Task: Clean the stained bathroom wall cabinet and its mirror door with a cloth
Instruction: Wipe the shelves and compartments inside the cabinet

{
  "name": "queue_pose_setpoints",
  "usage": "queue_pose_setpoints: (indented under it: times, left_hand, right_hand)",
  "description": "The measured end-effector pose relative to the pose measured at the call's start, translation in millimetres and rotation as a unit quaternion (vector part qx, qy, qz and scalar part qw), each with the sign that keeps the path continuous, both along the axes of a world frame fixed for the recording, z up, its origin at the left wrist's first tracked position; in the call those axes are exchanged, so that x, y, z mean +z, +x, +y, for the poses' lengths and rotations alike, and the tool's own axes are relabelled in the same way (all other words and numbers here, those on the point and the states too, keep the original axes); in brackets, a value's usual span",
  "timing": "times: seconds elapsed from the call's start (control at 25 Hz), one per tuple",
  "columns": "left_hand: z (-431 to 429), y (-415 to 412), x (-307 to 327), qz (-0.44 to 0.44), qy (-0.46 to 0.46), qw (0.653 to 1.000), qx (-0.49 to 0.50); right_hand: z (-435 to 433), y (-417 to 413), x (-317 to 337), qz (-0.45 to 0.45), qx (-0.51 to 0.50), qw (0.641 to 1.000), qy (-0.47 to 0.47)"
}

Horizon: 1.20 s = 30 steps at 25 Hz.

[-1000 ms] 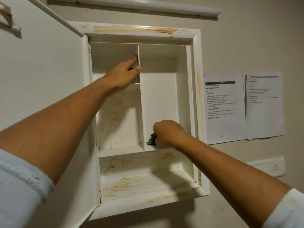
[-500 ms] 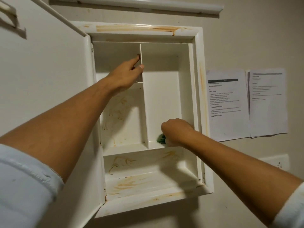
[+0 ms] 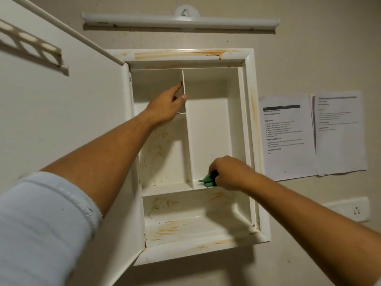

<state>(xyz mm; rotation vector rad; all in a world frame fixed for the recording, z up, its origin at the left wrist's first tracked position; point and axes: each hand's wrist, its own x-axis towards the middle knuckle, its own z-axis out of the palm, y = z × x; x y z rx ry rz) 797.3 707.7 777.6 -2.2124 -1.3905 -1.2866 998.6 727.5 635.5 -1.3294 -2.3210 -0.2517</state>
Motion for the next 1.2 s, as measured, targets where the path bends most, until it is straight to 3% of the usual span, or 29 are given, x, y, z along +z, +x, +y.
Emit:
queue_pose_setpoints:
  times: [0.12, 0.2, 0.24, 0.32, 0.4, 0.6, 0.76, 0.88, 1.0, 1.08, 1.2]
  left_hand:
    - [-27.5, 1.4, -14.4, -0.04, 0.027, 0.999, -0.021]
    - [-48.9, 0.5, -26.5, -0.054, 0.052, 0.997, -0.036]
    - [-58.6, 0.7, -32.9, -0.052, 0.054, 0.996, -0.039]
    - [-78.3, -0.5, -43.6, -0.053, 0.025, 0.997, -0.051]
    - [-93.2, -4.8, -48.4, -0.051, -0.004, 0.998, -0.046]
    - [-117.0, -20.6, -46.3, -0.018, -0.27, 0.961, -0.063]
    - [-120.9, -32.6, -32.9, -0.058, -0.237, 0.967, -0.08]
    - [-120.5, -35.1, -15.7, 0.017, -0.229, 0.973, -0.011]
    - [-114.9, -34.2, 15.3, 0.128, -0.112, 0.982, 0.086]
    - [-111.4, -36.7, 36.4, 0.205, -0.048, 0.966, 0.151]
    - [-100.5, -38.6, 48.4, 0.311, -0.05, 0.919, 0.237]
  right_hand:
    - [-11.6, -12.2, -18.7, -0.028, -0.022, 0.998, 0.051]
    - [-20.2, 2.0, -6.1, 0.067, 0.071, 0.995, -0.028]
    - [-26.1, 11.3, 3.7, 0.156, 0.13, 0.974, -0.101]
    - [-41.1, 21.5, 19.9, 0.325, 0.216, 0.896, -0.212]
    - [-55.5, 15.5, 27.3, 0.433, 0.258, 0.827, -0.249]
    - [-82.6, -18.8, 44.7, 0.553, 0.281, 0.754, -0.218]
    - [-91.7, -36.9, 38.0, 0.623, 0.35, 0.645, -0.272]
    - [-87.3, -56.7, 24.9, 0.632, 0.312, 0.672, -0.229]
    - [-79.6, -84.2, 18.6, 0.642, 0.18, 0.745, -0.024]
    - [-74.3, -104.9, 16.1, 0.621, 0.105, 0.775, 0.057]
    - [-59.7, -134.6, 10.2, 0.614, 0.065, 0.786, 0.028]
